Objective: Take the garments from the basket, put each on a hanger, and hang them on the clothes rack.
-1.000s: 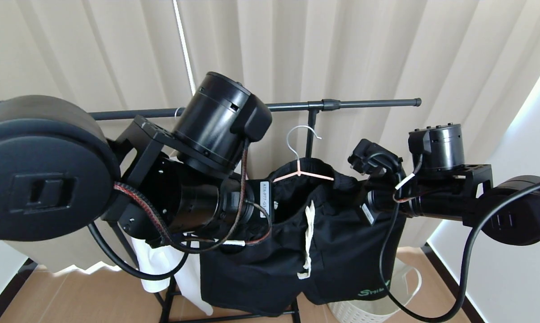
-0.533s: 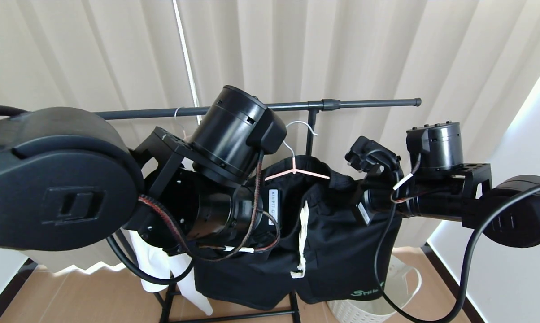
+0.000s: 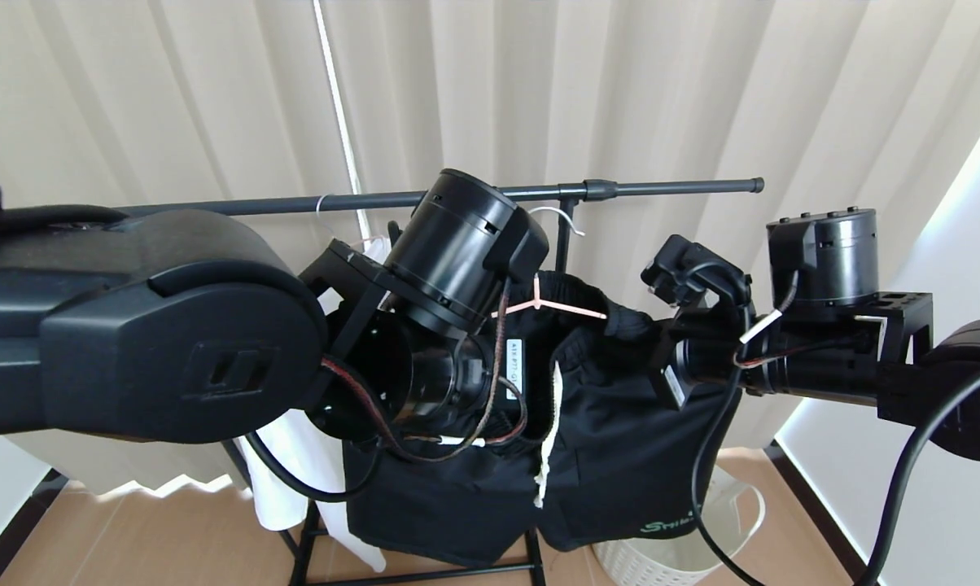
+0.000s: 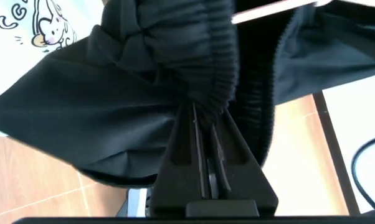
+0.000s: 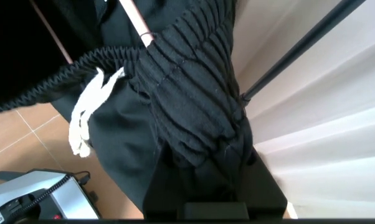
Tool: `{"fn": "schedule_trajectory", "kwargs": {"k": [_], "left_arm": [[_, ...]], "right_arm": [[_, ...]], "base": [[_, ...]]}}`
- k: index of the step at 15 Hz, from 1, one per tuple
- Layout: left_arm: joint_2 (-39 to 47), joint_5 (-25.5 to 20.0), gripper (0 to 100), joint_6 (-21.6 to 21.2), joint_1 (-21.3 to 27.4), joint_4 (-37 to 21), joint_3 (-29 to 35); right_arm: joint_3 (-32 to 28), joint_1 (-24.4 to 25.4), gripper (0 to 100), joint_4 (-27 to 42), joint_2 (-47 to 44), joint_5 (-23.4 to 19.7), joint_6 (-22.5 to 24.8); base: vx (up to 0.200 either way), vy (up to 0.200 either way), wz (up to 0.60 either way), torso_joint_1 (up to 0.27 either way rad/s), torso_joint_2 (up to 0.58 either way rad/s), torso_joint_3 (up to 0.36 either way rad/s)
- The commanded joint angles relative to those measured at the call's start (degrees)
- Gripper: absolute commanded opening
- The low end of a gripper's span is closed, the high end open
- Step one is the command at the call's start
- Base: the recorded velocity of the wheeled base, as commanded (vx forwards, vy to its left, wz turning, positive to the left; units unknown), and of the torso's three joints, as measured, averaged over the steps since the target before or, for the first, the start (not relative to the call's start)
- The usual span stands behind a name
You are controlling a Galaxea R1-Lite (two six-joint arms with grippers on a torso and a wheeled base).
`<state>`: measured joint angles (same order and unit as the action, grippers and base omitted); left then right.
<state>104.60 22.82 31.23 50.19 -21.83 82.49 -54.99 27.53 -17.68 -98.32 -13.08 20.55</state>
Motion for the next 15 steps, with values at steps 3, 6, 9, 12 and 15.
{"fn": "schedule_trajectory", "kwargs": {"k": [3,6,9,12,15], "left_arm": [[1.31,0.47,0,-0.03,0.00,0.04,1.53],[1.58,0.73,0,0.06,-0.09,0.39,2.23],[1.58,1.26,100,-0.03,-0.09,1.18,2.23],[0.87,1.35,100,-0.03,0.35,1.09,1.97],[-1.24,2.23,100,-0.29,1.84,0.92,1.62]], "right_arm": [[0.68,0.07,0,-0.08,2.16,-0.19,0.01],[1.55,1.30,0,-0.08,3.83,-0.19,0.01],[1.99,1.48,0,-0.08,4.36,-0.19,0.10],[1.82,1.39,0,-1.66,3.57,-0.19,0.10],[1.55,1.30,0,-3.24,1.73,-0.19,0.10]], "base": [[0.000,0.000,0.00,0.000,0.00,0.000],[0.000,0.000,0.00,0.000,0.00,0.000],[0.000,0.000,0.00,0.000,0.00,0.000],[0.000,0.000,0.00,0.000,0.00,0.000],[0.000,0.000,0.00,0.000,0.00,0.000]]}}
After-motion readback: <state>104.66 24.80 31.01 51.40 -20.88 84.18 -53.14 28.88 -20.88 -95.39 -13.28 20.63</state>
